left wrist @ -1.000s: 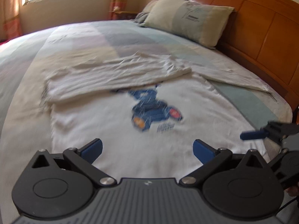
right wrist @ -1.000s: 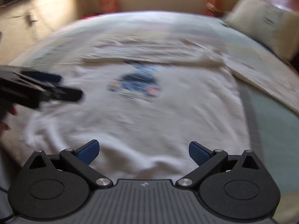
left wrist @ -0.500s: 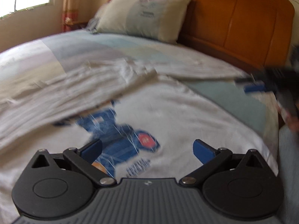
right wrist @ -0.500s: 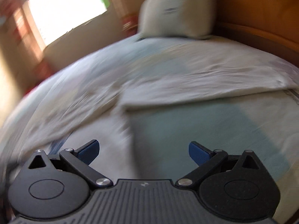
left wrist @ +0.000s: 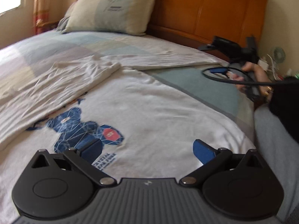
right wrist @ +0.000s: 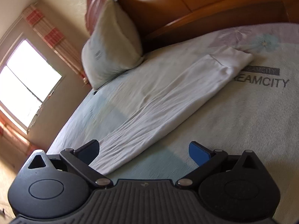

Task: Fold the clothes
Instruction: 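Roll the right gripper and close it on the sleeve cuff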

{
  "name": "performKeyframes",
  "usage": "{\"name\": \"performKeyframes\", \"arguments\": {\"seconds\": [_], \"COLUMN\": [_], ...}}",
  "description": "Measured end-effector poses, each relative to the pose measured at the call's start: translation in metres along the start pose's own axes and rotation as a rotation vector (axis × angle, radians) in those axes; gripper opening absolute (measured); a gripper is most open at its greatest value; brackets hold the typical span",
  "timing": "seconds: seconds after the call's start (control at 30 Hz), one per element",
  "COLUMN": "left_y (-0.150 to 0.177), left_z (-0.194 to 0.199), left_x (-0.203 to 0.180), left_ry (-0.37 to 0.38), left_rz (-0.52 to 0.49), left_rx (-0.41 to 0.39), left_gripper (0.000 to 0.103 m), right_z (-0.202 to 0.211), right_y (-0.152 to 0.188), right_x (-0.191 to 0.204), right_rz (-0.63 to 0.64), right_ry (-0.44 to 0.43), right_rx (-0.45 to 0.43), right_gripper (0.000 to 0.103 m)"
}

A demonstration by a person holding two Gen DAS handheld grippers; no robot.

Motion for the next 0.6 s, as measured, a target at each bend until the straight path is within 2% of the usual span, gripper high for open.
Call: {"name": "performKeyframes", "arguments": {"seconds": [0.17, 0.6], "left_y": [-0.003, -0.007], "left_z": [0.005, 0.009], "left_x": [-0.014, -0.006], "left_ry": [0.022, -0.008], "left_rz": [-0.045, -0.04], "left_rx": [-0.016, -0.011], "left_gripper": [0.102, 0.102], "right_z": [-0.025, -0.045], "right_y": [-0.011, -0.03], "right_x": [0.001, 0.002], "right_rz": [0.025, 0.104], "right_ry": [0.021, -0.002], "right_rx": [-0.011, -0.104], "right_gripper": [0.103, 0.103]}}
Point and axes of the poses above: each gripper's, at about its wrist camera, not at the fingertips, and z roughly against the way its jaws point, x to its left, y to its underside, the point moved 6 cm from there along -z, roughly the way its jaws point, and after that the axes turned 11 degrees about y, right-handed, at the moved point
